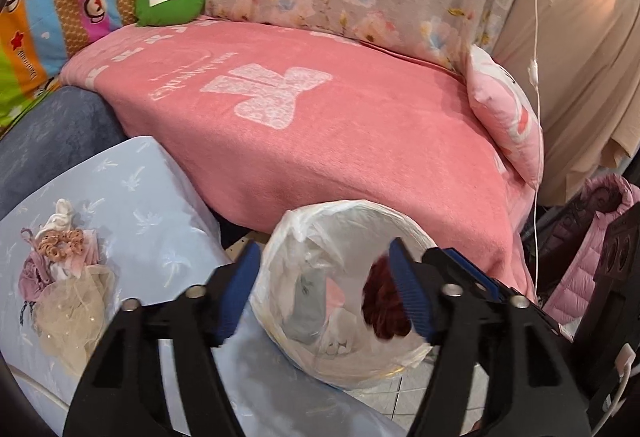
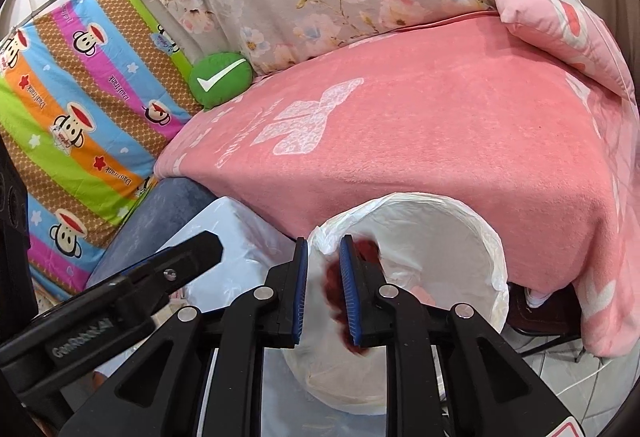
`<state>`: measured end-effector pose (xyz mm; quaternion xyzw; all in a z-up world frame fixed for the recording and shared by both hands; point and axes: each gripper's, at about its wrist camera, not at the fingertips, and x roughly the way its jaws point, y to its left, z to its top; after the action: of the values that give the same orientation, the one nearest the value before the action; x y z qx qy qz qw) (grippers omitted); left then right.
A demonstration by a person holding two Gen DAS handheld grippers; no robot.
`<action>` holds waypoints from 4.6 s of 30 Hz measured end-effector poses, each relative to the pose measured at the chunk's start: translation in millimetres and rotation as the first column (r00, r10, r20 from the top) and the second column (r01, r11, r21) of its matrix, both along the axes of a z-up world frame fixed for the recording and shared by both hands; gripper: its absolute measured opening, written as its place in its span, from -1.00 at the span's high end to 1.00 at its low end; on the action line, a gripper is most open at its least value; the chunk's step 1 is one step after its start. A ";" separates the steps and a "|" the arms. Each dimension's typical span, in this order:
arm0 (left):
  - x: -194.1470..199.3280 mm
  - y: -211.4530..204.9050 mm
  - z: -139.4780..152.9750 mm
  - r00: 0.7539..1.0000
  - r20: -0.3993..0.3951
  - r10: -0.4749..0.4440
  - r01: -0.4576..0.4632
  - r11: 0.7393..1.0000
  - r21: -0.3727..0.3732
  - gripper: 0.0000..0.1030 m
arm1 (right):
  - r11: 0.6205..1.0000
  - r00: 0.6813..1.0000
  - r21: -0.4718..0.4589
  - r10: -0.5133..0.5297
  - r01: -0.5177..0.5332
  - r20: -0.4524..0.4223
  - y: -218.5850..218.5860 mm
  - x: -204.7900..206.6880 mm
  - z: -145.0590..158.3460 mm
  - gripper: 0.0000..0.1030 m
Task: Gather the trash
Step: 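Carry grey pouch and red scrunchie to the bin and open both tools, then move both open tools back over the remaining pile, then grasp the purple pouch with the left tool while the right grasps beige tulle, then lift the purple pouch and beige tulle toward the bin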
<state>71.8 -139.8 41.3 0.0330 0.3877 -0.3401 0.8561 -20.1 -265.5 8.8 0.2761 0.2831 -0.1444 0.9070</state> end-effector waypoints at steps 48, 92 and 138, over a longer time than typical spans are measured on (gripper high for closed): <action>43.2 216.4 -66.1 0.871 -0.170 0.462 -0.461 0.886 0.046 -0.69 | 0.931 0.926 -0.053 0.350 -0.360 -0.143 183.7 58.9 -26.6 0.16; 129.4 296.5 -85.7 0.836 -0.253 0.488 -0.513 0.858 -0.040 0.92 | 0.851 0.810 0.078 0.520 -0.520 -0.270 290.8 149.9 -106.3 0.84; 101.6 228.0 -66.0 0.893 -0.127 0.432 -0.428 0.902 0.062 0.68 | 0.923 0.924 0.044 0.382 -0.382 -0.009 200.5 107.5 -8.9 0.89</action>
<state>173.4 88.2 -24.7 -0.0633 0.4487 -0.1376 0.8807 87.4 -65.0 -0.1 0.2330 0.3422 0.0384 0.9095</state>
